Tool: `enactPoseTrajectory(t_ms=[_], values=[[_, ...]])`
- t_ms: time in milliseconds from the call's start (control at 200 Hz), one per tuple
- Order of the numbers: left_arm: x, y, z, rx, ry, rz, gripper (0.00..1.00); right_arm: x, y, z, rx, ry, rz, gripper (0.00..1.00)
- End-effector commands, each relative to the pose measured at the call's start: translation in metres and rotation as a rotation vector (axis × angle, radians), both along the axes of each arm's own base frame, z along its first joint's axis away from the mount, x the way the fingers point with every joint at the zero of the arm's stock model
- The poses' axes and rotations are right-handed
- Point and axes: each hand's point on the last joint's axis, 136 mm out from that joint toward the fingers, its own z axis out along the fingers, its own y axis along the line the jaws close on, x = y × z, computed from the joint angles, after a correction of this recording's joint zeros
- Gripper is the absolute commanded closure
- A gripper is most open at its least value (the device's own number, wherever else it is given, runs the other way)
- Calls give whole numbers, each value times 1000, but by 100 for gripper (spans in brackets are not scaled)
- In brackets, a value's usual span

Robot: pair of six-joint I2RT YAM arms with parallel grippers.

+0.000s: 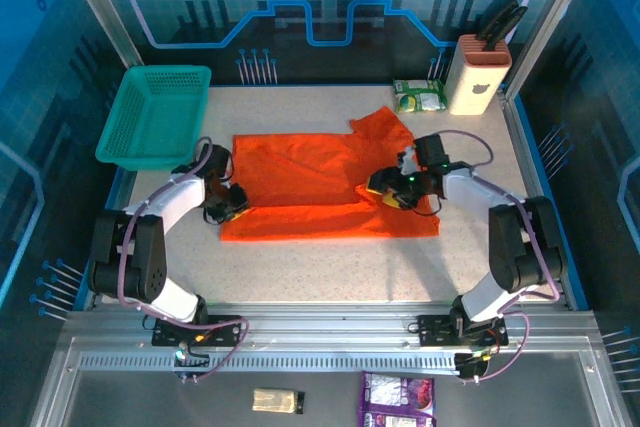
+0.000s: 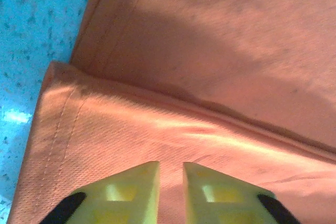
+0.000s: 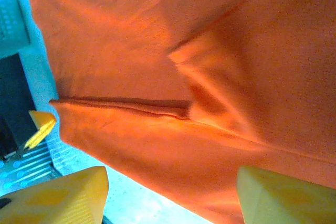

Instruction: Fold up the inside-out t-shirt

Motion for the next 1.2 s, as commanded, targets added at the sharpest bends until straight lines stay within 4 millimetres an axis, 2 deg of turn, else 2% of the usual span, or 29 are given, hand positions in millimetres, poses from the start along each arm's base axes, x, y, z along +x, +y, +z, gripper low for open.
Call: enactPoseTrajectory(t_ms=[0,105,305,400,600,700,871,1041,1101,1196], values=[[-27,2,-14,-6,87,19,87,-35,-41,-30,-85,130,-53,34],[-37,7,-23,24,115,28,91,-43,-64,-39,-116,153,-95,33],[-53,9,-39,-1,148,68,92,-61,-91,-61,-193,229,-168,31],[-62,8,-45,-36,159,101,92,-75,-95,-69,-208,275,-189,31],[-88,13,-42,-40,185,180,91,-106,-99,-66,-224,347,-250,32],[-102,9,-40,-77,183,217,83,-123,-102,-65,-236,384,-287,32],[-126,3,-41,-138,186,300,82,-140,-99,-61,-218,402,-304,32],[-136,2,-32,-162,146,331,80,-145,-93,-54,-176,415,-305,34],[-130,1,-21,-168,106,323,80,-141,-91,-47,-165,398,-303,34],[-111,0,1,-178,32,292,79,-123,-88,-25,-148,312,-277,34]])
